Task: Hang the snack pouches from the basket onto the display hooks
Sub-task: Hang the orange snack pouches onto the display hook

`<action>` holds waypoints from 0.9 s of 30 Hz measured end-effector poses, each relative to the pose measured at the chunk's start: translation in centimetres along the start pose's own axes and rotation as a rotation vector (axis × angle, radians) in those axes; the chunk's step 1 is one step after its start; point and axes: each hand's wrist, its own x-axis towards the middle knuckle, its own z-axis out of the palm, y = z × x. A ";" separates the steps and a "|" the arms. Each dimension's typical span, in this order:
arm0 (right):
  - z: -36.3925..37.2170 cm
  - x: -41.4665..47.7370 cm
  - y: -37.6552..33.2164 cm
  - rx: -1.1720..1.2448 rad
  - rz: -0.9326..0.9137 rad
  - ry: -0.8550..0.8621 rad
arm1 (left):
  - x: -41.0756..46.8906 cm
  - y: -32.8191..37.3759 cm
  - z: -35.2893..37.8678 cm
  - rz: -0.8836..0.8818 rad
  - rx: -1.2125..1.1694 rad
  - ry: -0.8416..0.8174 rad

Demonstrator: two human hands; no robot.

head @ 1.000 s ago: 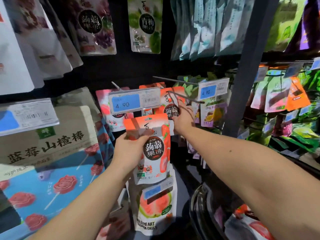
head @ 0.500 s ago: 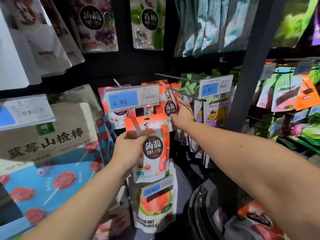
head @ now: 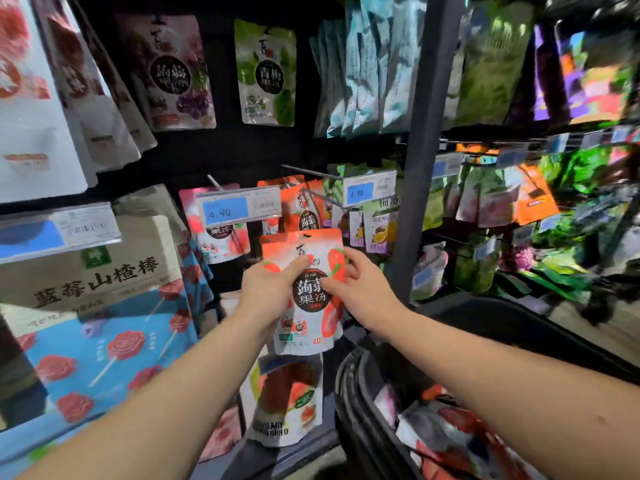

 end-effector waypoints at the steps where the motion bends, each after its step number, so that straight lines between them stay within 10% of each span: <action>1: -0.3 -0.4 0.2 -0.025 -0.012 0.051 | -0.3 0.0 0.5 0.000 -0.009 -0.006; 9: -3.1 -1.2 -1.0 0.031 -0.033 0.354 | -2.3 -0.4 3.4 0.098 0.225 -0.088; 19: -3.1 0.8 -2.0 0.057 -0.027 0.422 | -2.1 -0.5 4.0 0.510 0.468 0.029; 27: -3.1 1.8 -1.0 0.053 0.034 0.459 | -1.2 -1.1 4.3 0.520 0.523 0.011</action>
